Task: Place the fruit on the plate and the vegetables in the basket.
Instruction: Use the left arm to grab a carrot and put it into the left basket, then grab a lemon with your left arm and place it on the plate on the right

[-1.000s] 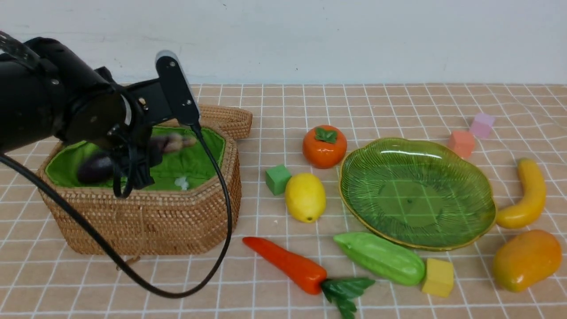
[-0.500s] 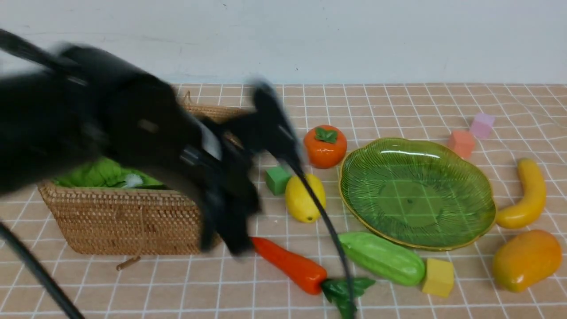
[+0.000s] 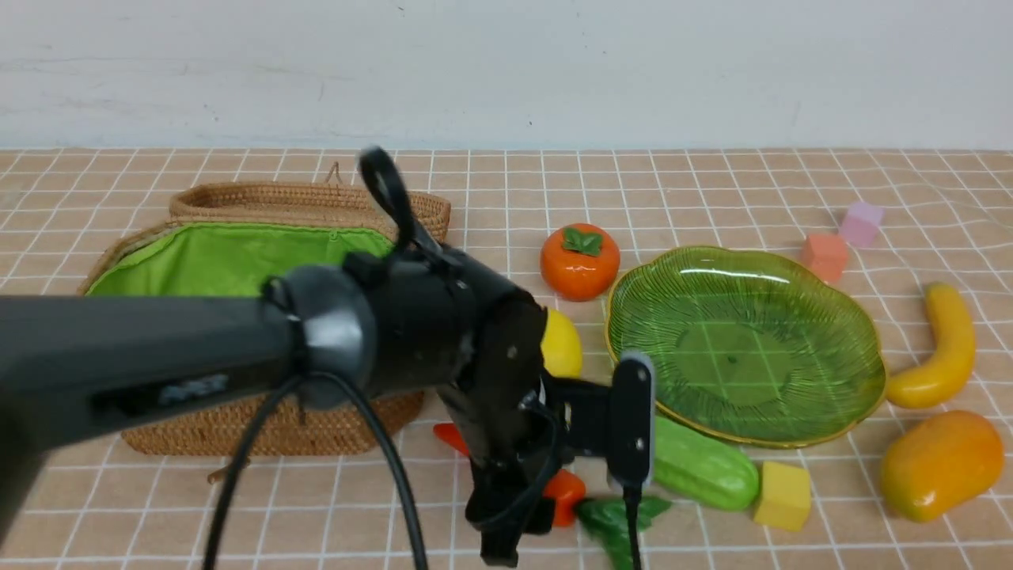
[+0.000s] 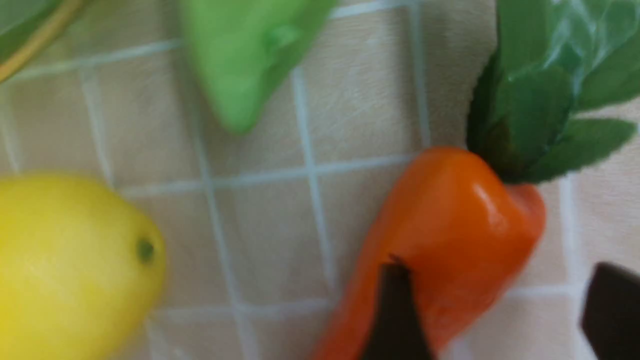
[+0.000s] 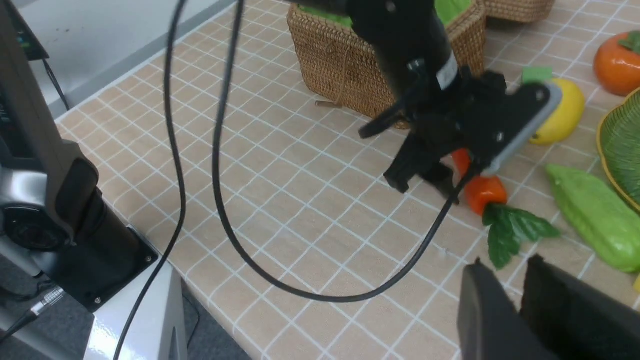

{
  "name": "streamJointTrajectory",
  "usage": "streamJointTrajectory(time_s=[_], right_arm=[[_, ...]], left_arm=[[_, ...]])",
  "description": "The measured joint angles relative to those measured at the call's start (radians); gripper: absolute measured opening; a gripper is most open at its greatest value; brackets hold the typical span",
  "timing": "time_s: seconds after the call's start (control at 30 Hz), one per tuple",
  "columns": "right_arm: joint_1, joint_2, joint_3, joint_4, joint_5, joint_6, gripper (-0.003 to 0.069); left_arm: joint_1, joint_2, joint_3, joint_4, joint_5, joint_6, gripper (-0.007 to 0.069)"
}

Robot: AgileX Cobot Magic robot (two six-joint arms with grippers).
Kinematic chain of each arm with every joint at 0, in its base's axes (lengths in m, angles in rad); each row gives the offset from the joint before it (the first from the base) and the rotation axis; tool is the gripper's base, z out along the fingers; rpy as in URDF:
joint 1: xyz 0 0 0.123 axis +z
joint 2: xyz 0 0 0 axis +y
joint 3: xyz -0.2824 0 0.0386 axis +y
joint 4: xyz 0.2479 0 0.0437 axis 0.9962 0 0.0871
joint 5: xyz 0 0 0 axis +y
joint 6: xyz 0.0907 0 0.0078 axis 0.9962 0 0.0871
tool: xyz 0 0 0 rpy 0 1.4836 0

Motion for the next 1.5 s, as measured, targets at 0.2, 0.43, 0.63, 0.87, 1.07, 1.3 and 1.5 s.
streamJointTrajectory(time_s=[0.2,0.43,0.63,0.87,1.07,1.3,1.5], right_arm=[[0.000,0.000,0.000,-0.001,0.001,0.000,0.0149],[0.000,0.000,0.000,-0.001,0.004,0.000,0.0151],[0.000,0.000,0.000,-0.001,-0.001,0.000,0.0151],[0.000,0.000,0.000,-0.001,-0.071,0.000,0.0151],[0.000,0.000,0.000,0.000,-0.108,0.000,0.0151],[0.000,0.000,0.000,0.000,-0.096,0.000,0.0151],[0.000,0.000,0.000,0.001,-0.092,0.000,0.0151]], left_arm=[[0.000,0.061,-0.010,-0.010,-0.055,0.058,0.0535],[0.000,0.063,-0.011,-0.015,-0.037,0.060,0.0375],[0.000,-0.007,-0.017,-0.007,0.037,-0.013,0.0377],[0.047,-0.278,-0.105,0.170,0.184,-0.319,0.0377],[0.250,-0.338,-0.114,0.288,0.211,-0.394,0.0377],[0.422,-0.257,-0.113,0.272,0.143,-0.273,0.0510],[0.423,-0.246,-0.111,0.228,0.142,-0.333,0.0660]])
